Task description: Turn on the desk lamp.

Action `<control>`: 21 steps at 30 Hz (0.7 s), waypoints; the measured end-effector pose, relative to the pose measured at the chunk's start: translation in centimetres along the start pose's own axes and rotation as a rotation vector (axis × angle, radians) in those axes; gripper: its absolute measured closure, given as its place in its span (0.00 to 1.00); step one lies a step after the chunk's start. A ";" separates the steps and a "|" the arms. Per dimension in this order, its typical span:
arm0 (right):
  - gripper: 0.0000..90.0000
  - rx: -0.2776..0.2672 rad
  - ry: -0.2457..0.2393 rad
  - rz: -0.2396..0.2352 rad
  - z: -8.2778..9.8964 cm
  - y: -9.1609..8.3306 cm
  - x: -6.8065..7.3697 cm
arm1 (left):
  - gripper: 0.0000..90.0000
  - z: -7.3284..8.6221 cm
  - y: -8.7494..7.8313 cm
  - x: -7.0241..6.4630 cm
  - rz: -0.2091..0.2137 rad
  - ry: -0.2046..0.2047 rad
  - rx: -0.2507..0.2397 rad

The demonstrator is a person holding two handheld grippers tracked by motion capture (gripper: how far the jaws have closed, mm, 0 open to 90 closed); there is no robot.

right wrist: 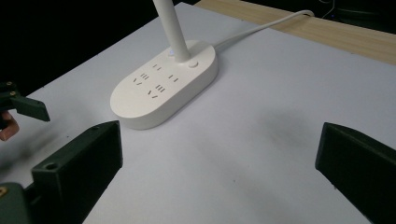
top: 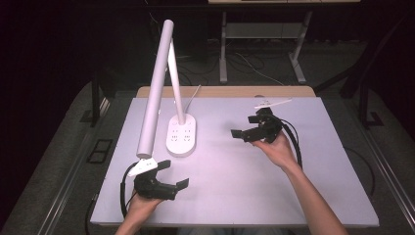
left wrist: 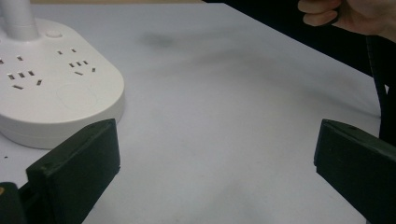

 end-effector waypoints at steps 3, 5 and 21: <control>0.00 -0.016 -0.001 0.010 0.8 -1.5 -0.2 | 0.00 0.0 0.0 -0.1 0.004 0.005 0.002; 0.00 -0.024 0.000 0.013 1.4 -2.3 -0.3 | 0.00 0.0 0.1 -0.1 0.004 0.005 0.003; 0.00 -0.046 0.058 0.033 8.0 -8.2 -1.5 | 0.00 0.0 0.3 -0.2 0.003 0.007 0.012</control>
Point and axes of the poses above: each handheld gripper's, and its own axes: y roughly forward along the jaws, z roughly out of its underside, x roughly to its left, the point moved 4 cm from there along y, roughly forward along the jaws, and after that the axes turned 13 degrees about y, right-handed, at the moved point
